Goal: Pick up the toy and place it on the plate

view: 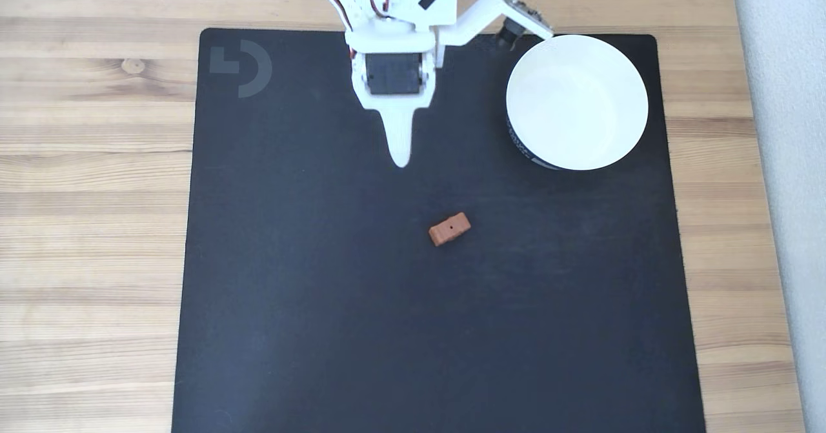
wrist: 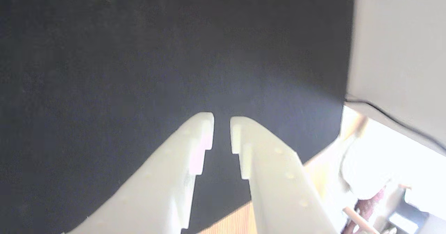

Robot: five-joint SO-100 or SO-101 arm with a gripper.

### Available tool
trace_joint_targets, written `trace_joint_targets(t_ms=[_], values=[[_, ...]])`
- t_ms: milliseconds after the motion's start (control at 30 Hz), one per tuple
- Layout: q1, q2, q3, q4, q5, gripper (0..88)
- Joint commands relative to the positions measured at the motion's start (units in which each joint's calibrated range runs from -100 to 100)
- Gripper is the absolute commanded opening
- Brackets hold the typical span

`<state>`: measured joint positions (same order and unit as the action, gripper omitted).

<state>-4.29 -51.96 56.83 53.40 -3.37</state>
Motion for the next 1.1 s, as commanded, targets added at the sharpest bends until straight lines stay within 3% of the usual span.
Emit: trace_joint_targets(t_ms=[0, 233, 567, 1067], values=[[-2.2, 11.1, -11.4, 0.3, 0.1, 2.3], [-5.0, 35.6, -27.1, 0.3, 0.2, 2.2], [-5.9, 54.1, -42.8, 0.5, 0.2, 2.2], [-8.2, 56.6, -46.0, 2.1, -0.2, 2.2]])
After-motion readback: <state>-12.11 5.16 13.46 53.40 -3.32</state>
